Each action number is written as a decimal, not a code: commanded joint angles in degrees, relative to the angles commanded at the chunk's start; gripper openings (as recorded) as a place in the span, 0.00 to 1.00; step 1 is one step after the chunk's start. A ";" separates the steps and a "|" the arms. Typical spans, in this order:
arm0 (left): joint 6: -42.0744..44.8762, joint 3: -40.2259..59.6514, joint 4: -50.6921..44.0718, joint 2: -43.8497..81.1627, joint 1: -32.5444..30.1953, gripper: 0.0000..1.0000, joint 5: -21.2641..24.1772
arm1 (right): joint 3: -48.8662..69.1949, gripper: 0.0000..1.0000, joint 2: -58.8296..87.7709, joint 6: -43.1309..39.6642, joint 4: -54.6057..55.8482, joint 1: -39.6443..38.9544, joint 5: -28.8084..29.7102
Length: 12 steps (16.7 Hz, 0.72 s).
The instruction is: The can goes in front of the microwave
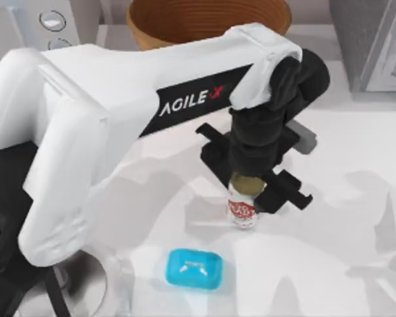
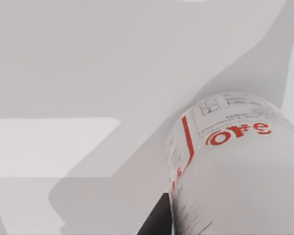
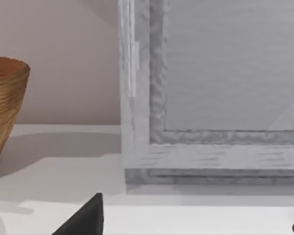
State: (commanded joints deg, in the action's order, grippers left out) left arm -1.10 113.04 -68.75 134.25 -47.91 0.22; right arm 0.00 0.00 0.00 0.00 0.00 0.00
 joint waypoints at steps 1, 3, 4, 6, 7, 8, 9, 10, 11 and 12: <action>0.00 0.00 0.00 0.00 0.00 0.00 0.00 | 0.00 1.00 0.00 0.00 0.00 0.00 0.00; 0.00 0.00 0.00 0.00 0.00 0.00 0.00 | 0.00 1.00 0.00 0.00 0.00 0.00 0.00; 0.00 0.00 0.00 0.00 0.00 0.00 0.00 | 0.00 1.00 0.00 0.00 0.00 0.00 0.00; 0.08 0.23 -0.24 -0.08 0.03 0.00 -0.02 | 0.00 1.00 0.00 0.00 0.00 0.00 0.00; 0.06 1.02 -1.04 -0.22 0.04 0.00 -0.06 | 0.00 1.00 0.00 0.00 0.00 0.00 0.00; -0.05 2.38 -2.28 -0.31 0.10 0.00 -0.04 | 0.00 1.00 0.00 0.00 0.00 0.00 0.00; -0.10 3.97 -4.07 -0.39 0.12 0.00 0.00 | 0.00 1.00 0.00 0.00 0.00 0.00 0.00; -0.09 5.53 -6.03 -0.53 0.10 0.00 0.02 | 0.00 1.00 0.00 0.00 0.00 0.00 0.00; -0.05 6.91 -7.52 -0.66 0.06 0.00 0.00 | 0.00 1.00 0.00 0.00 0.00 0.00 0.00; -0.02 7.77 -8.39 -0.68 0.02 0.00 0.01 | 0.00 1.00 0.00 0.00 0.00 0.00 0.00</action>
State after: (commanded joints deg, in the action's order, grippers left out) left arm -1.12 120.81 -77.14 133.58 -47.89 0.22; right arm 0.00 0.00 0.00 0.00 0.00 0.00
